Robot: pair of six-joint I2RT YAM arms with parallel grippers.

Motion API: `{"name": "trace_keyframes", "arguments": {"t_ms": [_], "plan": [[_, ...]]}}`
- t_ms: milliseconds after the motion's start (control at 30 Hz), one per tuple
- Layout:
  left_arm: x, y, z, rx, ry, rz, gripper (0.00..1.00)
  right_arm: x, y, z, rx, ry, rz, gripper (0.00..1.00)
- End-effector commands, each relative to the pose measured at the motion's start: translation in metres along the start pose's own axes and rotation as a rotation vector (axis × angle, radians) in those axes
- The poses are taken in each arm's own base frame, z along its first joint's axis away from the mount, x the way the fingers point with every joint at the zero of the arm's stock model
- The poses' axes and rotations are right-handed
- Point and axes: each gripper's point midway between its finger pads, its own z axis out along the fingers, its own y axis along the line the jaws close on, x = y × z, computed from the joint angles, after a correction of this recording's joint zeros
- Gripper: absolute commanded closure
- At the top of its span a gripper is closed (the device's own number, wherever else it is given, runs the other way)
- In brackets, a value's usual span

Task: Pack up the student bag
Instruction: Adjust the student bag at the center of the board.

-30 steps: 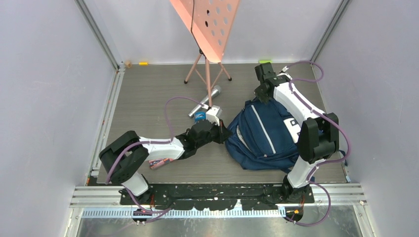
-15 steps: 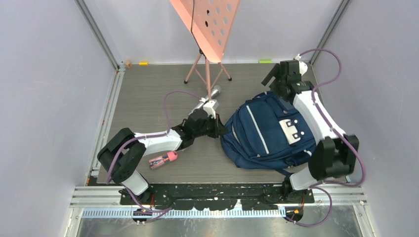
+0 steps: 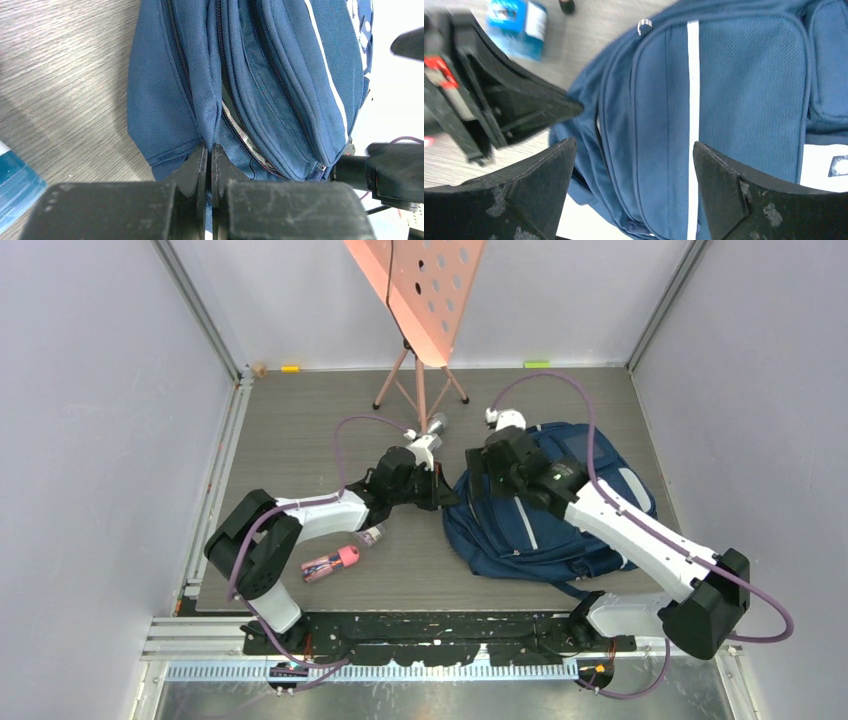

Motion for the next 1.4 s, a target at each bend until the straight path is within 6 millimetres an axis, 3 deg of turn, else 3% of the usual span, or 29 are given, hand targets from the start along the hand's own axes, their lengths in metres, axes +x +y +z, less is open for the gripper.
{"name": "trace_keyframes", "arguments": {"t_ms": [0,200,433,600,633,800,867,1000,1067,1100,1133,1167,1267,1300,1333,1367], "plan": [[-0.029,-0.015,0.003,0.059,-0.069,0.033,1.00,0.023,-0.016,0.000,0.172,0.020,-0.145,0.07],[-0.032,-0.013,0.002,0.055,-0.076,0.020,1.00,0.048,-0.017,0.009,0.263,0.067,-0.231,0.10],[-0.037,-0.017,0.000,0.070,-0.087,0.011,1.00,0.077,-0.036,0.028,0.400,0.073,-0.285,0.18],[-0.038,-0.016,-0.002,0.065,-0.087,0.014,1.00,0.069,-0.058,0.026,0.589,-0.015,-0.293,0.44],[-0.039,-0.016,-0.003,0.063,-0.088,0.015,1.00,0.067,-0.058,0.026,0.594,-0.023,-0.282,0.49],[-0.038,-0.007,-0.004,0.044,-0.083,0.015,1.00,0.055,-0.058,0.015,0.608,-0.032,-0.272,0.93],[-0.036,-0.002,-0.004,0.031,-0.077,0.016,1.00,0.039,-0.053,0.002,0.587,-0.048,-0.246,0.99],[-0.036,0.005,-0.008,0.003,-0.061,0.052,1.00,0.018,-0.043,-0.022,0.454,-0.020,-0.213,0.99],[-0.039,0.004,-0.011,-0.004,-0.054,0.083,1.00,0.012,-0.051,-0.027,0.377,0.029,-0.144,0.99],[-0.040,0.003,-0.013,-0.006,-0.051,0.099,1.00,0.015,-0.044,-0.030,0.288,0.062,-0.110,0.99],[-0.042,0.001,-0.015,-0.009,-0.049,0.113,1.00,0.011,-0.055,-0.031,0.278,0.078,-0.077,0.99],[-0.044,0.001,-0.018,-0.013,-0.046,0.125,0.99,0.013,-0.047,-0.034,0.188,0.107,-0.049,0.99],[-0.048,-0.001,-0.029,-0.040,-0.044,0.148,0.91,0.007,-0.061,-0.038,0.102,0.135,0.019,1.00],[-0.049,-0.001,-0.033,-0.055,-0.046,0.152,0.86,0.008,-0.053,-0.041,0.031,0.151,0.039,1.00],[-0.052,0.003,-0.039,-0.089,-0.057,0.156,0.79,0.004,-0.061,-0.042,0.024,0.147,0.069,1.00],[-0.052,0.006,-0.045,-0.121,-0.061,0.156,0.67,0.002,-0.053,-0.046,-0.048,0.152,0.084,1.00]]}}
